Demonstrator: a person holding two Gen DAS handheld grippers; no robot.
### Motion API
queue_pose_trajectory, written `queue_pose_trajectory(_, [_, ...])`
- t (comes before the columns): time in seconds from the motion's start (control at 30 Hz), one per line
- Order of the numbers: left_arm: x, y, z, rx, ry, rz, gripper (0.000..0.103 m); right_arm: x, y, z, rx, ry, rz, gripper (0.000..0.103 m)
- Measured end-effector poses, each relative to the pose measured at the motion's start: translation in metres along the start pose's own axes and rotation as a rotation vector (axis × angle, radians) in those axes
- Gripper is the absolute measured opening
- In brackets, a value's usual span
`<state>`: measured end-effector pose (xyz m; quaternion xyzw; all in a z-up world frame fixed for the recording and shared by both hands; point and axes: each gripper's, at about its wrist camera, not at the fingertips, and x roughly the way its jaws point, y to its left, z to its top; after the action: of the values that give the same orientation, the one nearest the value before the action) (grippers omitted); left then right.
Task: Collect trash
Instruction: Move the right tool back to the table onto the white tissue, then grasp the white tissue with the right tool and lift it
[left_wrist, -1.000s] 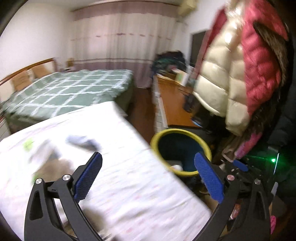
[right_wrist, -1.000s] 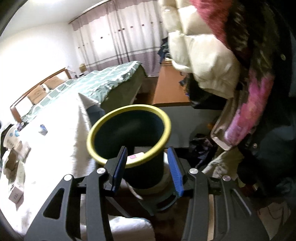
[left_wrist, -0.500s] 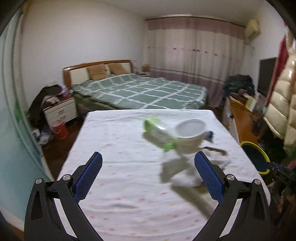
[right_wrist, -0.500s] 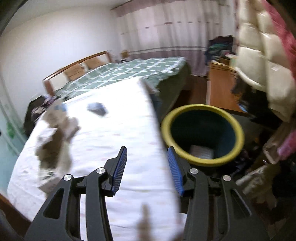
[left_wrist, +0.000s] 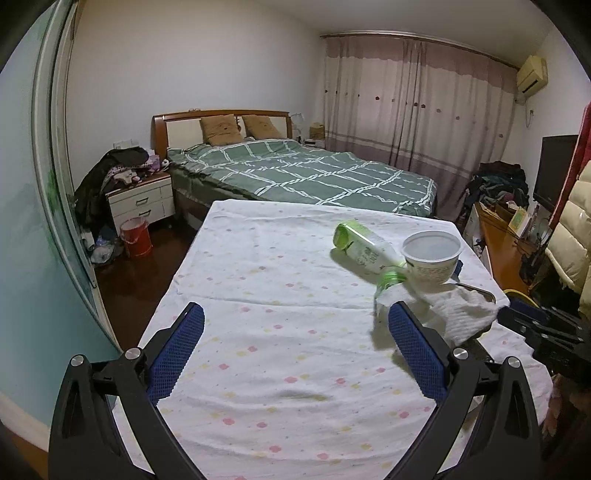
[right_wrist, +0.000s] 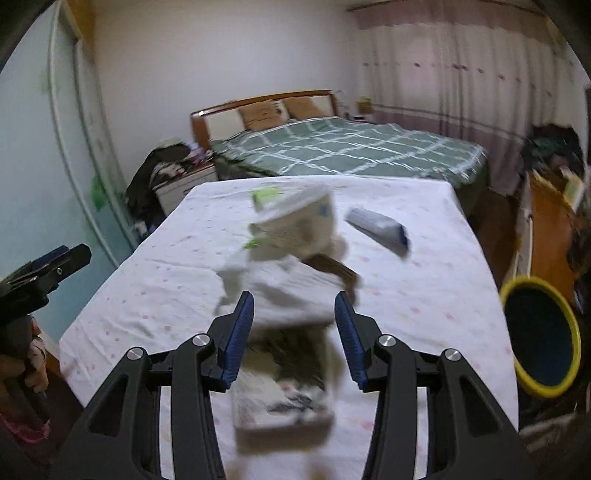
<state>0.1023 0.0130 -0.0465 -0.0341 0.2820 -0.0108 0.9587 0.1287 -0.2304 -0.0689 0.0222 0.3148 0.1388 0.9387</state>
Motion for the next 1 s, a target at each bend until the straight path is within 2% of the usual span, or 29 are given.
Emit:
queue_pose_trajectory(0.4, [0.020,0.003,-0.012,-0.018,0.050,-0.035,0.098,0.045,0.012,0.007,-0.045,0.113,-0.048,0.043])
queue_pose_trajectory(0.43, [0.021,0.004,-0.013,-0.020,0.053,-0.035,0.098,0.047,0.011,0.007,-0.045,0.121,-0.047,0.036])
queue_pose_trajectory(0.47, [0.022,0.005,-0.014,-0.022,0.055,-0.035,0.098,0.049,0.011,0.006,-0.042,0.129,-0.038,0.024])
queue_pose_trajectory(0.5, [0.023,0.006,-0.015,-0.025,0.059,-0.035,0.098,0.050,0.010,0.006,-0.033,0.133,-0.025,0.019])
queue_pose_trajectory(0.57, [0.025,0.008,-0.016,-0.031,0.065,-0.035,0.098,0.049,0.010,0.007,-0.021,0.126,-0.006,0.009])
queue_pose_trajectory(0.63, [0.028,0.009,-0.018,-0.035,0.074,-0.035,0.098,0.045,0.012,0.010,-0.025,0.109,0.006,0.007])
queue_pose_trajectory(1.0, [0.034,0.015,-0.022,-0.050,0.081,-0.035,0.098,0.000,0.026,0.048,0.004,-0.027,0.134,0.006])
